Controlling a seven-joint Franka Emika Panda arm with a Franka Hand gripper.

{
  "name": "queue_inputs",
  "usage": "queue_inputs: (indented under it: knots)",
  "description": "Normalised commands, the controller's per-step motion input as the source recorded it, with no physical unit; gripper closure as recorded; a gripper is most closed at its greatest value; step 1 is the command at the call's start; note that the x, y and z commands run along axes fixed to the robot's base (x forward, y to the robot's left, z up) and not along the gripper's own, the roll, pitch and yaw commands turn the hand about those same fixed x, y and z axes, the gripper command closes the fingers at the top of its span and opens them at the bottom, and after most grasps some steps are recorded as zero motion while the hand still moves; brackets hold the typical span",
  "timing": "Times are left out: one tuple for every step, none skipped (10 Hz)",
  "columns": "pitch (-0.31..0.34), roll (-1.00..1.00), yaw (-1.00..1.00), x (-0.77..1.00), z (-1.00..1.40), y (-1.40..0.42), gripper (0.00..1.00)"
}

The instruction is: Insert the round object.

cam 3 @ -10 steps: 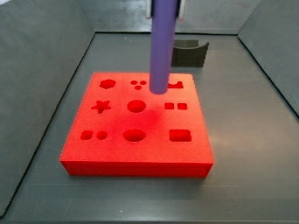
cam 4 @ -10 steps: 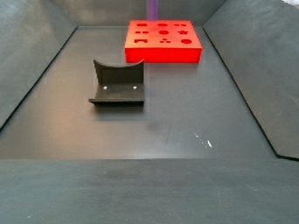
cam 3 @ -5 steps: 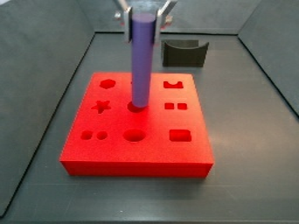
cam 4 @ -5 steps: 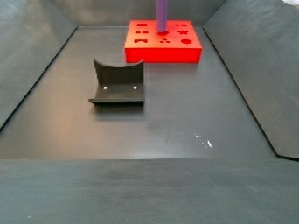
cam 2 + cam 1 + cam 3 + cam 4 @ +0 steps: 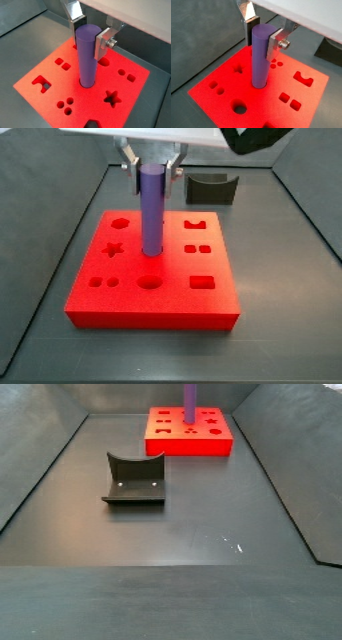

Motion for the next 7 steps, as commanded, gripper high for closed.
queue_inputs:
  knots:
    - [-0.130, 0.00, -0.02, 0.24, -0.58, 0.00, 1.00]
    - [-0.130, 0.00, 0.00, 0.40, -0.64, 0.00, 1.00]
    - [-0.094, 0.00, 0.00, 0.11, -0.55, 0.00, 1.00]
    - [-0.043, 0.04, 0.00, -0.13, -0.42, 0.00, 1.00]
    - [-0.019, 0.00, -0.03, -0.18, -0.39, 0.00, 1.00]
    - [0.000, 0.02, -0.05, -0.17, -0.28, 0.00, 1.00]
    - [0.000, 0.00, 0.00, 0.00, 0.00, 0.00, 1.00]
